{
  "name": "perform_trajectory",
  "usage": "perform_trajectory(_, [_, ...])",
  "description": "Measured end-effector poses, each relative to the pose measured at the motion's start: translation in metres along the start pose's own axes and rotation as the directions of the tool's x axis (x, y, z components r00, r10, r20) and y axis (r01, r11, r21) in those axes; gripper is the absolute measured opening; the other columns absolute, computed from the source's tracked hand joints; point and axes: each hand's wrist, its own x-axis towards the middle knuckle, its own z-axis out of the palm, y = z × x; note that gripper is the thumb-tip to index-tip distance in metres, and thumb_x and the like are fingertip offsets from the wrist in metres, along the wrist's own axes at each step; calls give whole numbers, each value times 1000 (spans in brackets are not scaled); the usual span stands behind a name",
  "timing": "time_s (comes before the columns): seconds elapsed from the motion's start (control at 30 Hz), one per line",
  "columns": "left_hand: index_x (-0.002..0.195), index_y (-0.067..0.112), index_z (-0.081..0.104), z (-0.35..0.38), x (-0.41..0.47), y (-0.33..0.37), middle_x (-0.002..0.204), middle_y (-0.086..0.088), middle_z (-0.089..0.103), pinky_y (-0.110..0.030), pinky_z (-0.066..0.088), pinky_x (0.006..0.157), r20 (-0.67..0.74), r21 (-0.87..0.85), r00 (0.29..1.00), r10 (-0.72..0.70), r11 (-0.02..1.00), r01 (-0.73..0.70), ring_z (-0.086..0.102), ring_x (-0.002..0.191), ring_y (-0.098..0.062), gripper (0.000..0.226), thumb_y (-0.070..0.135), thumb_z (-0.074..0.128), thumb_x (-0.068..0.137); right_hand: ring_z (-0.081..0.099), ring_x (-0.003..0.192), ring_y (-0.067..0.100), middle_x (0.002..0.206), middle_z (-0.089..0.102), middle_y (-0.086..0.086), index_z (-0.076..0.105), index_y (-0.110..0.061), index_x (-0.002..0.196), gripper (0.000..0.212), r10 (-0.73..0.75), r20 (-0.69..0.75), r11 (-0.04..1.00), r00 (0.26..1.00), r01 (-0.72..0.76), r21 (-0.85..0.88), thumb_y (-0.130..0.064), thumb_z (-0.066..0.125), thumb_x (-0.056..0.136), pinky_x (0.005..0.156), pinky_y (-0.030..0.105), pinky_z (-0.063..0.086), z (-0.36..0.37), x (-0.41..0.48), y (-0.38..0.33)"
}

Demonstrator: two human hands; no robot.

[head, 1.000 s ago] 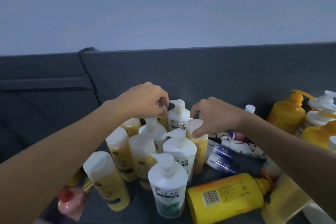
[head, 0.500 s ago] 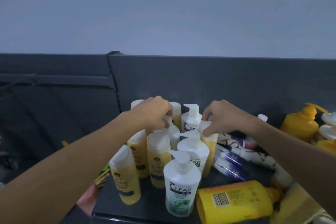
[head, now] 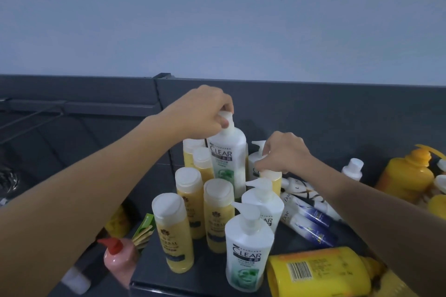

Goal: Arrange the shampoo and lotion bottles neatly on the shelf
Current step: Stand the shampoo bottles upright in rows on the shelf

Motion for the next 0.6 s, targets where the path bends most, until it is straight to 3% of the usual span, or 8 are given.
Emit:
perform_trajectory(0.13, [117, 20, 69, -19, 0, -3, 116, 2, 63, -41, 49, 94, -66, -28, 998, 5, 1000, -7, 55, 110, -20, 24, 18, 65, 93, 63, 70, 22, 85, 70, 1, 75, -19, 99, 44, 14, -26, 1000, 1000, -14, -1, -43, 77, 63, 57, 24, 52, 5, -1, -13])
perform_trajectory(0.3, [119, 20, 68, -37, -1, -7, 118, 2, 62, -41, 46, 95, -132, -14, 991, 22, 1000, -24, 52, 110, -20, 25, 19, 63, 95, 61, 55, 21, 58, 60, 0, 77, -9, 83, 38, 57, 1, 990, 998, -57, 130, -38, 74, 59, 54, 23, 51, 8, -2, -24])
perform_trajectory(0.43, [119, 19, 69, -50, -3, -13, 118, 0, 64, -41, 47, 96, -154, -11, 988, 19, 1000, -20, 53, 111, -20, 25, 18, 62, 95, 72, 56, 21, 67, 73, 4, 75, -10, 83, 41, 57, 42, 978, 997, -64, 201, -42, 79, 58, 61, 29, 63, 15, 2, -36])
perform_trajectory(0.6, [115, 20, 71, -62, -10, -18, 115, 1, 65, -41, 48, 95, -163, 0, 987, 11, 1000, -11, 55, 111, -20, 22, 18, 63, 94, 73, 52, 22, 72, 72, 7, 64, -11, 80, 38, 66, 61, 987, 996, -74, 143, -45, 79, 72, 56, 29, 63, 24, 6, -49])
